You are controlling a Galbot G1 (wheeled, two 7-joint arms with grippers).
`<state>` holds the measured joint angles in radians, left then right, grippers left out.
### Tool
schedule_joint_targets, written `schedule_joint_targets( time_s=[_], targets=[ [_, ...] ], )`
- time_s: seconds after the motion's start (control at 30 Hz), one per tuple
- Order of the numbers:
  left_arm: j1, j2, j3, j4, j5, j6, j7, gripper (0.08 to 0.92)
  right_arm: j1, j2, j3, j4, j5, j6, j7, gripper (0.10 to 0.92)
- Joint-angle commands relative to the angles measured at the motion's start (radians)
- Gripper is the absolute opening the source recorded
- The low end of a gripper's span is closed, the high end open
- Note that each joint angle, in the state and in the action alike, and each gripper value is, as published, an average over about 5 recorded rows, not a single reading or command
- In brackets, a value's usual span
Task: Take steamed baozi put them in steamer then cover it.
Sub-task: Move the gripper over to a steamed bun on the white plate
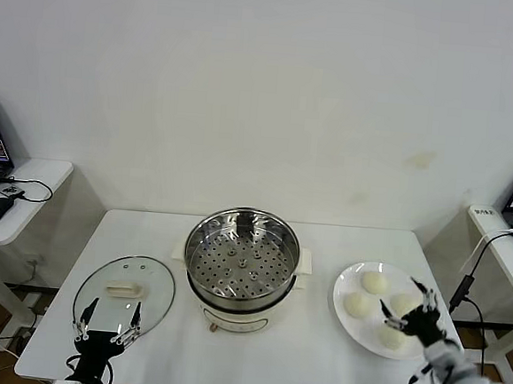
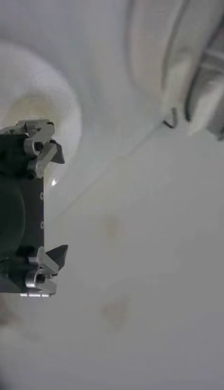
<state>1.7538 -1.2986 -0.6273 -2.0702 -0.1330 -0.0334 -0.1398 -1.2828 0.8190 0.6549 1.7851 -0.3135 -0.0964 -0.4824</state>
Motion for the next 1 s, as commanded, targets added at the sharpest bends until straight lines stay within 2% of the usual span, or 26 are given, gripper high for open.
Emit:
schedule_joint_targets(
  time_s=[0.03, 0.23, 0.53, 0.73, 1.0],
  targets=[
    [-0.006, 0.002, -0.005, 0.003, 0.018, 0.004, 0.001, 0.823, 0.170, -0.200, -0.065, -0.084, -0.087, -0.047, -0.173, 0.823],
    [-0.005, -0.004, -0.008, 0.005, 0.016, 0.003, -0.006, 0.823, 0.427, -0.302, -0.314, -0.236, -0.066, -0.025, -0.348, 0.823],
    [-0.009, -0.007, -0.014, 0.013, -0.022, -0.001, -0.023, 0.823, 0.827, -0.333, -0.763, -0.414, 0.003, 0.063, -0.572, 0.823],
    [-0.011, -0.005, -0.029, 0.017, -0.026, -0.006, -0.024, 0.823, 0.986, -0.255, -0.961, -0.539, -0.012, 0.116, -0.589, 0.823],
    [-0.014, -0.001, -0.046, 0.019, -0.032, -0.008, -0.026, 0.823, 1.045, -0.129, -1.047, -0.652, -0.067, 0.130, -0.578, 0.823]
  ],
)
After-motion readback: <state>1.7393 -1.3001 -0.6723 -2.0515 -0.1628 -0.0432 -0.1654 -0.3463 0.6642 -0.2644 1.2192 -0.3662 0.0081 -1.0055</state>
